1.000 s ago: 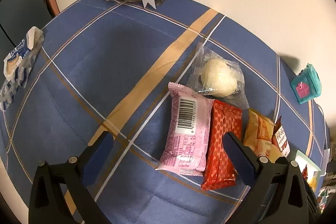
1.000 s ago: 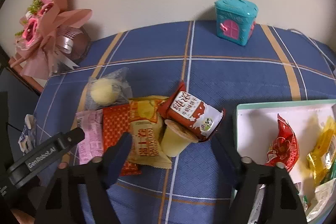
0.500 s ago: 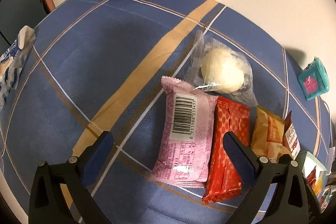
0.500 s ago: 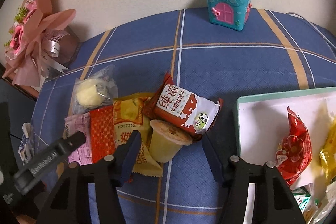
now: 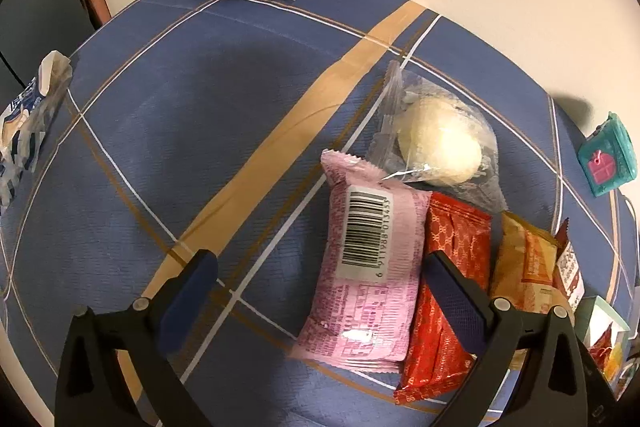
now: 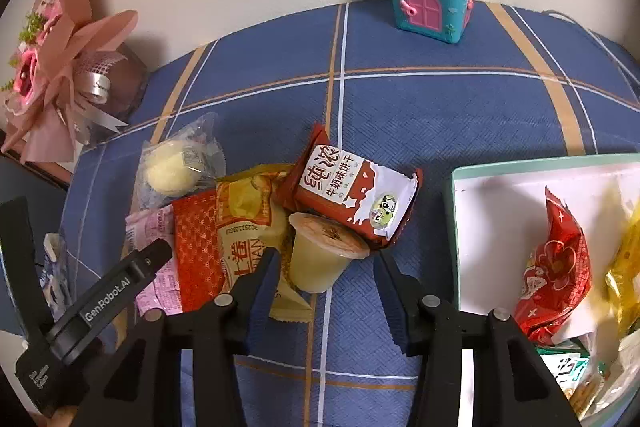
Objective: Organize snacks
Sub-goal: 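Grasp the pink barcode pack with the left tool while the right tool grasps the pudding cup, then lift the pink pack and the pudding cup off the pile with both tools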
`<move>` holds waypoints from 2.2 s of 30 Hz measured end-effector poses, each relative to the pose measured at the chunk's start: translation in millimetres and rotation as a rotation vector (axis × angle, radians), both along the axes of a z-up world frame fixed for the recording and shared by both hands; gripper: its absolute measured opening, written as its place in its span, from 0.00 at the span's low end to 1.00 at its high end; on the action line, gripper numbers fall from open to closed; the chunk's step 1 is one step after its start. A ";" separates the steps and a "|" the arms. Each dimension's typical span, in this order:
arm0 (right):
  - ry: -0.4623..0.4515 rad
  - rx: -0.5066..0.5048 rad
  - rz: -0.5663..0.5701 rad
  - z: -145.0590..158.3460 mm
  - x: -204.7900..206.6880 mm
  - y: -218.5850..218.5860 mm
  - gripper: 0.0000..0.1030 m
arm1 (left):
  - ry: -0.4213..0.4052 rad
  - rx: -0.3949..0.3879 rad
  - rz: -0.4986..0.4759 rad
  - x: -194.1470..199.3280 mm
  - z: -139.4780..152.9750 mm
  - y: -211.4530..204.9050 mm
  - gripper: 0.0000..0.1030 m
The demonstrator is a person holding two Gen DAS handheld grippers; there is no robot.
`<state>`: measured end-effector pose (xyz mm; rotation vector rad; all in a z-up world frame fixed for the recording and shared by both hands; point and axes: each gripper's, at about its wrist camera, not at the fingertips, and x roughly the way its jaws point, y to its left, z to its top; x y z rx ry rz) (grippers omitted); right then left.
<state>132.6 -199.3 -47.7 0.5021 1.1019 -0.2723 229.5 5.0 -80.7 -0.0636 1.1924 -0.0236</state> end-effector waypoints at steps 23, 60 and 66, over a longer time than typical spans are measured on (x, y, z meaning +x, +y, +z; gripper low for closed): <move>-0.093 0.049 0.005 -21.5 6.9 6.6 0.37 | -0.009 0.026 -0.033 -7.2 -0.6 -8.4 0.68; -0.222 0.023 0.019 49.9 -12.1 5.5 0.36 | -0.106 -0.081 -0.015 -19.6 64.2 0.7 0.33; -0.181 0.038 0.019 36.6 -9.8 3.1 0.36 | -0.035 -0.061 -0.002 -11.0 32.5 2.0 0.43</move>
